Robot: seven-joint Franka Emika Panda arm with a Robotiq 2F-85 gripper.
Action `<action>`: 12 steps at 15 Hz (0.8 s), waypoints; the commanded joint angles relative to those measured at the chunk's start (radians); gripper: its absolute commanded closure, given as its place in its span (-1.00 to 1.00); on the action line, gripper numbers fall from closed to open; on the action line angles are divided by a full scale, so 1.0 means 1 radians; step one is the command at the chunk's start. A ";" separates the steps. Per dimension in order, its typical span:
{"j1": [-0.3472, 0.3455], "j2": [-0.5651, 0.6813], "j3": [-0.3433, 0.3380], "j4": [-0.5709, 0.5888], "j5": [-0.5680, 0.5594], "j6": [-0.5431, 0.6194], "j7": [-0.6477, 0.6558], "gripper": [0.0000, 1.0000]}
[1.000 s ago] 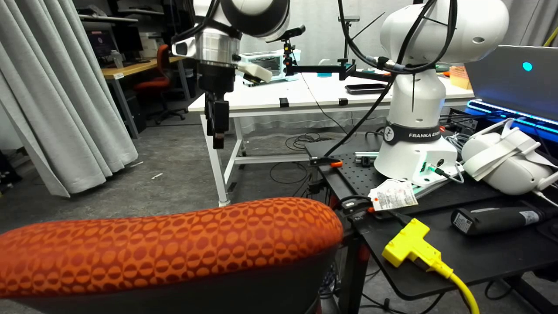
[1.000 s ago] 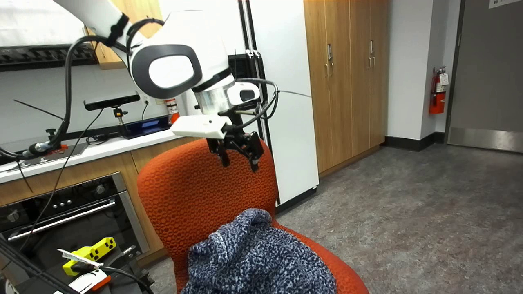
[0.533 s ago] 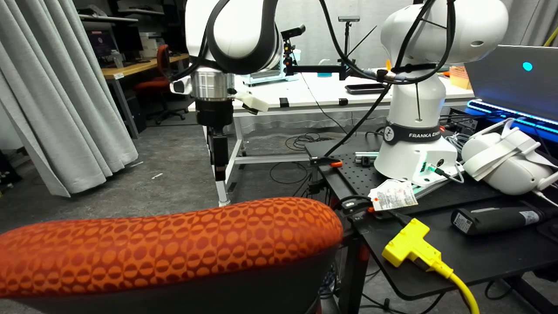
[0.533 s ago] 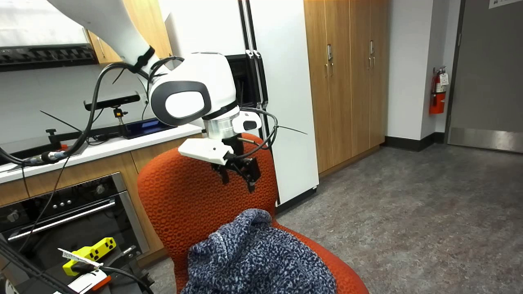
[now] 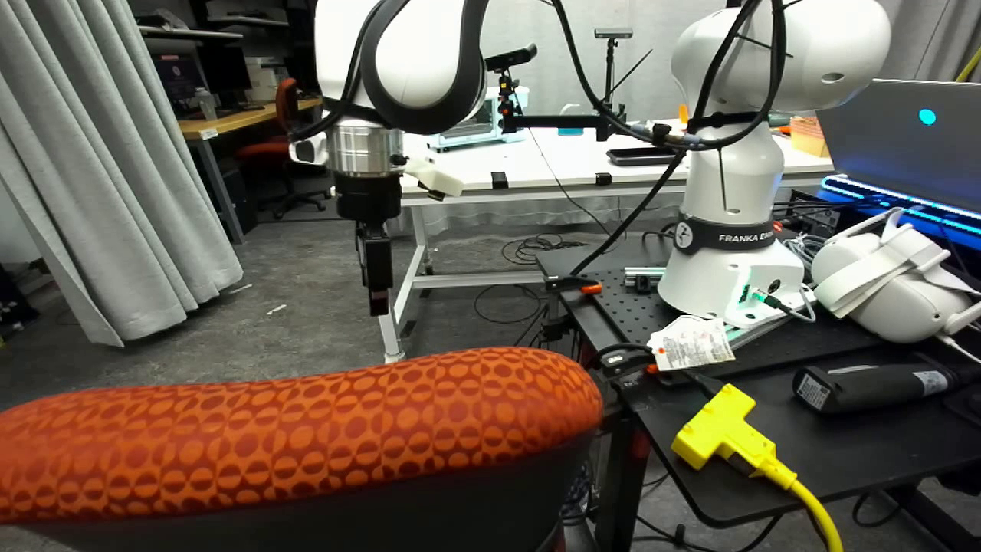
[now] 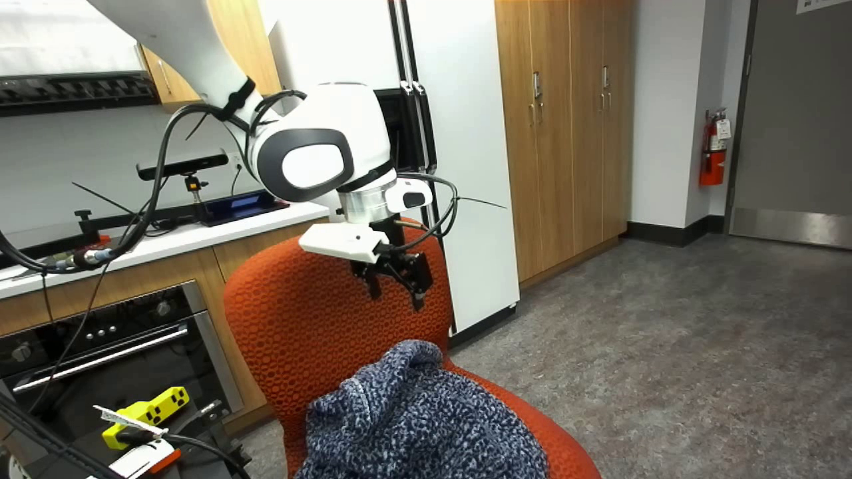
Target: Put the object on the head rest of the orange chair
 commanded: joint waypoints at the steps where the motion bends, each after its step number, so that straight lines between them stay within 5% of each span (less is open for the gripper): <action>1: -0.038 0.116 0.038 0.067 -0.038 0.013 0.039 -1.00; 12: -0.207 0.447 0.171 0.187 -0.032 -0.087 0.012 -1.00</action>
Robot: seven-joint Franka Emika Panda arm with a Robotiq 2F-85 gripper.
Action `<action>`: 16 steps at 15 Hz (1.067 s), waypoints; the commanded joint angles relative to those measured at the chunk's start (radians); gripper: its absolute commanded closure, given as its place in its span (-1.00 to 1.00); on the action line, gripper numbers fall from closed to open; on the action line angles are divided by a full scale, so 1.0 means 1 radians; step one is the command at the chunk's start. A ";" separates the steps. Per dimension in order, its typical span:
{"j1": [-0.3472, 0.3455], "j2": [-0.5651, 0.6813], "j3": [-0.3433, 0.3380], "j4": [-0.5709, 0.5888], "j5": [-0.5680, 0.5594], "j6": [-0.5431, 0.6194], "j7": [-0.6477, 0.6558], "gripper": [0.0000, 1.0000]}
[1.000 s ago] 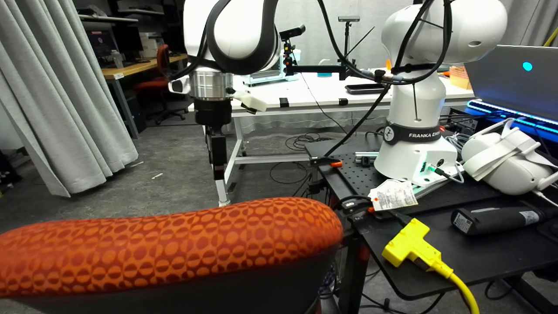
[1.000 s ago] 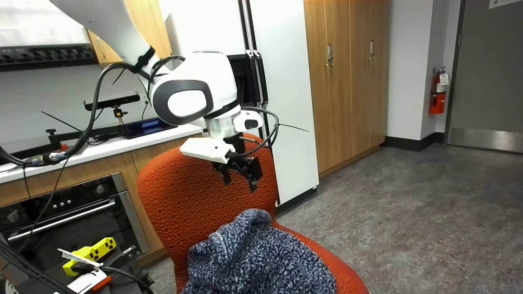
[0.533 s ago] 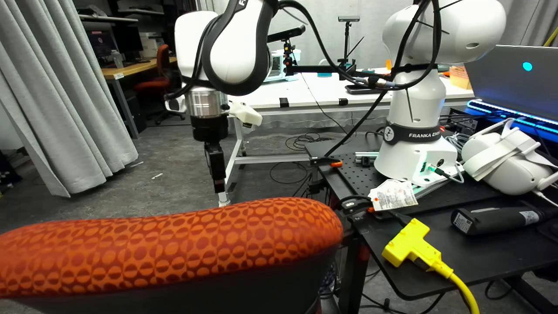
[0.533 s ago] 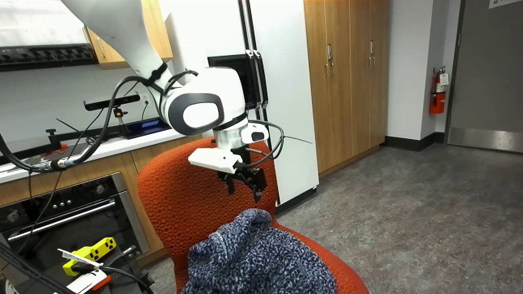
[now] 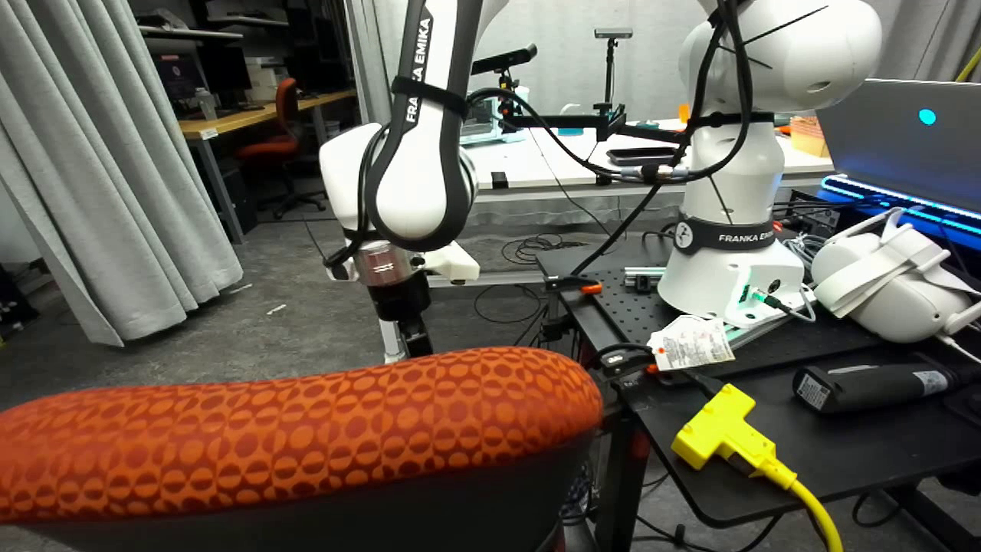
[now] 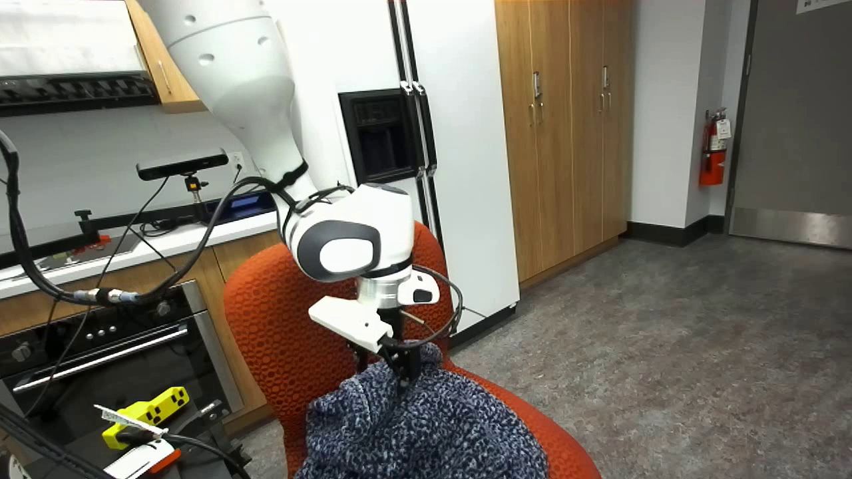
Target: Put the object on the head rest of the orange chair
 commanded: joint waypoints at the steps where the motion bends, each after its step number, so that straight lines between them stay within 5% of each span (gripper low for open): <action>1: -0.078 0.117 0.028 0.092 -0.027 -0.071 -0.016 -1.00; 7: -0.131 0.267 0.049 0.260 -0.056 -0.156 -0.050 -1.00; 8: -0.134 0.283 0.059 0.283 -0.055 -0.167 -0.058 -0.90; 9: -0.136 0.295 0.066 0.301 -0.055 -0.176 -0.064 -0.47; 11: -0.143 0.305 0.080 0.324 -0.049 -0.184 -0.073 -0.39; 16: -0.174 0.247 0.085 0.288 -0.039 -0.158 -0.089 0.40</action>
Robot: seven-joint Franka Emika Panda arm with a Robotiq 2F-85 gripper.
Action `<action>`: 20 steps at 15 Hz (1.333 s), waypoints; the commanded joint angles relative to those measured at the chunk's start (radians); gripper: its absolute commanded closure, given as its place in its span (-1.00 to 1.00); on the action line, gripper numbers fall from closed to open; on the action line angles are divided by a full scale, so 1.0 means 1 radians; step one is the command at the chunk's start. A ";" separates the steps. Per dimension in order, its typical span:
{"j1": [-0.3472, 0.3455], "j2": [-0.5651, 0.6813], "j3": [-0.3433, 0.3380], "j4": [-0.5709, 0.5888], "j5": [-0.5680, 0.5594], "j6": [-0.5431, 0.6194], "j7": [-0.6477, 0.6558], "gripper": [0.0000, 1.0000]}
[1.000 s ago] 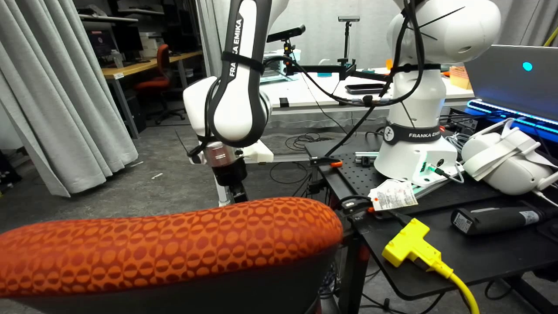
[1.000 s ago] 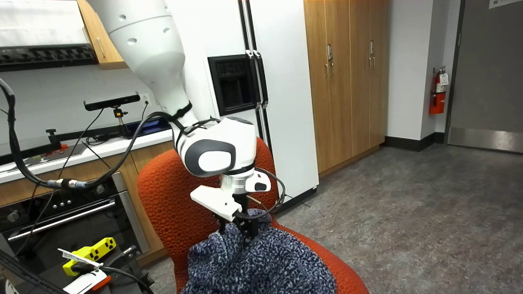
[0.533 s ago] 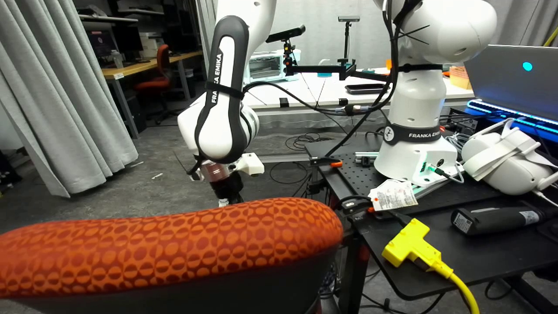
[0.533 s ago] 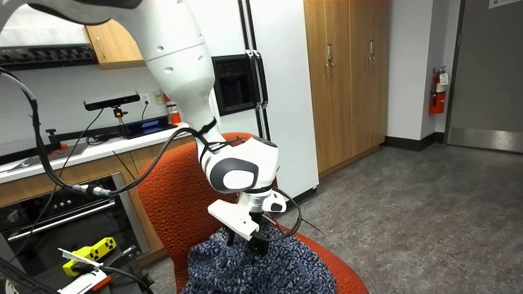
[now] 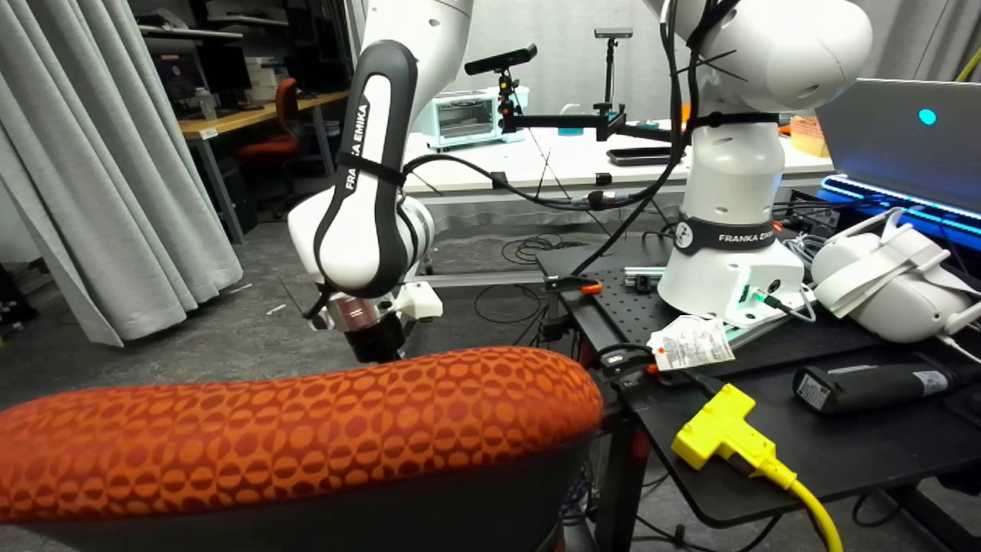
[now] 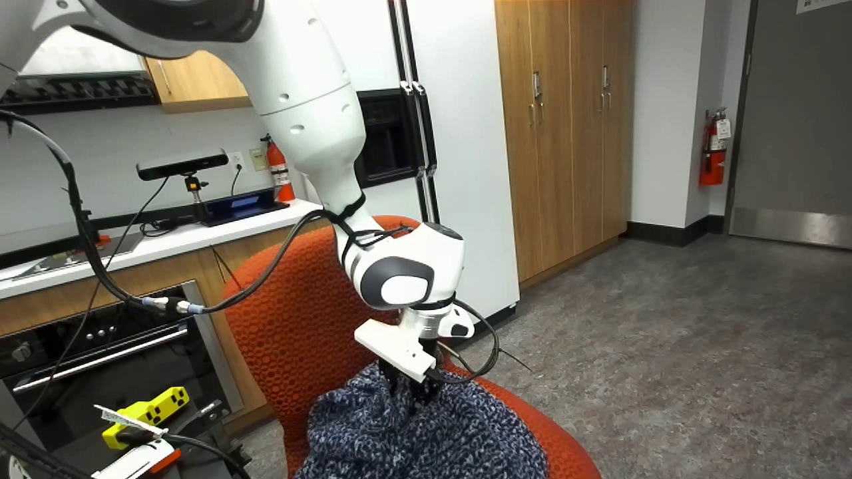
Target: Put the object on the head rest of the orange chair
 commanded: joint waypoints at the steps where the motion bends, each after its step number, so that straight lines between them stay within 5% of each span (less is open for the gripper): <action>1: -0.068 -0.050 0.030 -0.026 0.001 -0.002 -0.039 0.53; 5: -0.104 -0.136 0.049 -0.101 0.015 0.021 -0.060 1.00; 11: -0.065 -0.374 0.063 -0.276 0.002 0.028 -0.062 0.98; 20: 0.180 -0.840 0.005 -0.366 -0.173 -0.122 0.075 0.98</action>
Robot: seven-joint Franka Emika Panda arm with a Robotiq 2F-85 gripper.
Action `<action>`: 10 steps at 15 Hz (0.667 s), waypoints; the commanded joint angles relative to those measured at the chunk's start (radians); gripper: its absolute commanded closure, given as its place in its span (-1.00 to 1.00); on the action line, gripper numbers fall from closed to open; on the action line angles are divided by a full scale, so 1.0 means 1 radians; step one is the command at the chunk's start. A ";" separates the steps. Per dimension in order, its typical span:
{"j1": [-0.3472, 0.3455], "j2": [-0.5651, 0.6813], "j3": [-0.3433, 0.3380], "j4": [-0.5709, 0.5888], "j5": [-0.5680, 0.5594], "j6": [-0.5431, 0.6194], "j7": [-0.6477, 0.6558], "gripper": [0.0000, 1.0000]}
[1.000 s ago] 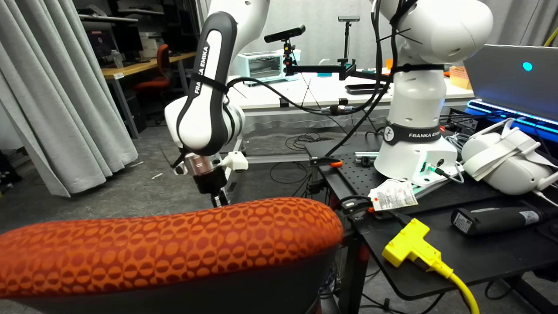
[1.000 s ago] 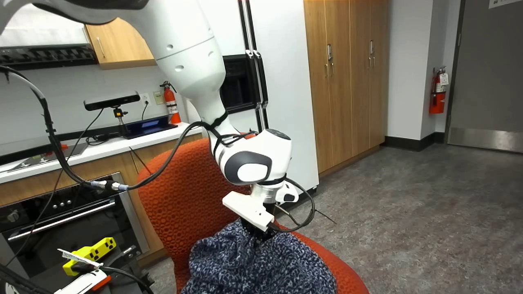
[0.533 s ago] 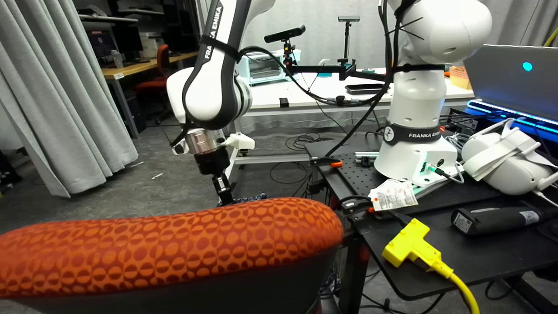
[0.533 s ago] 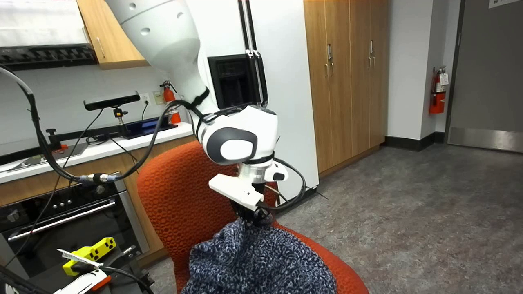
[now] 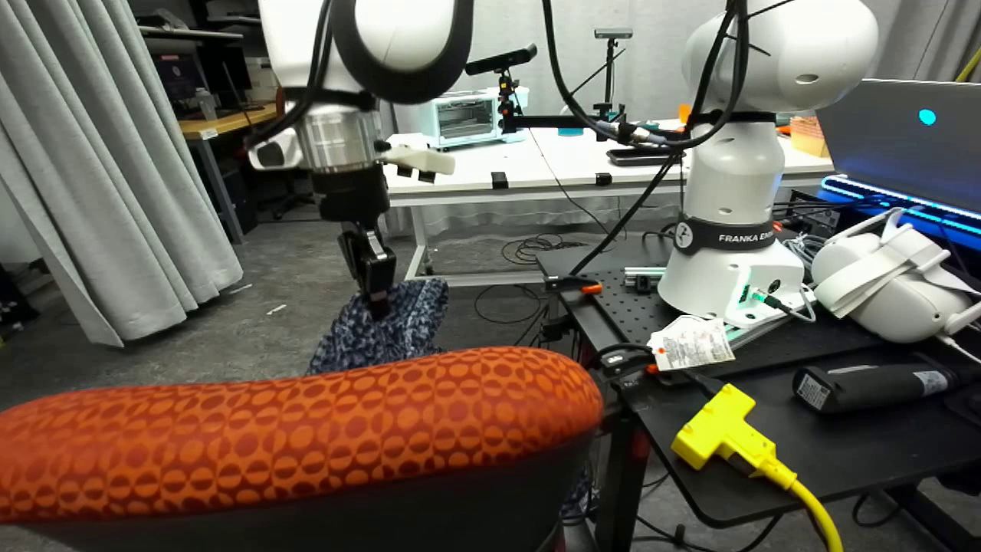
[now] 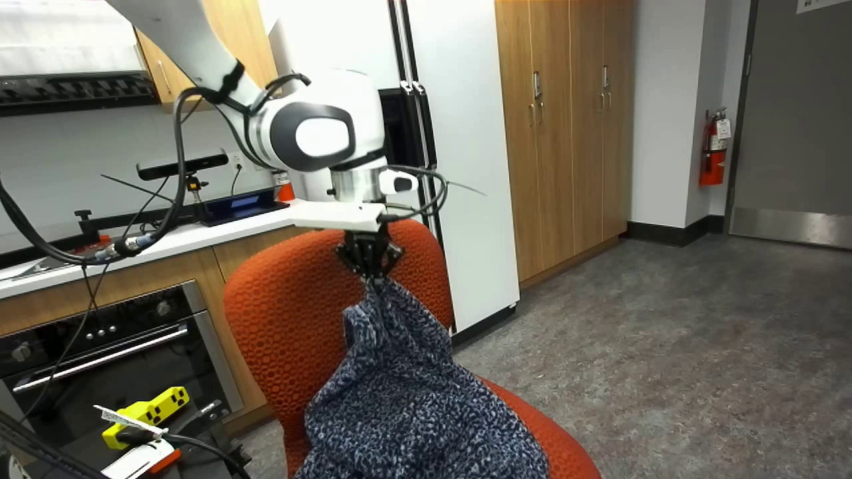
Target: Put the object on the head rest of the orange chair
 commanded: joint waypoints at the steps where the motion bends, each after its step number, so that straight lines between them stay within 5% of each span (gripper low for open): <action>1: 0.118 -0.213 -0.042 -0.032 -0.154 -0.072 0.123 0.98; 10: 0.250 -0.383 0.103 0.244 -0.631 -0.242 0.481 0.98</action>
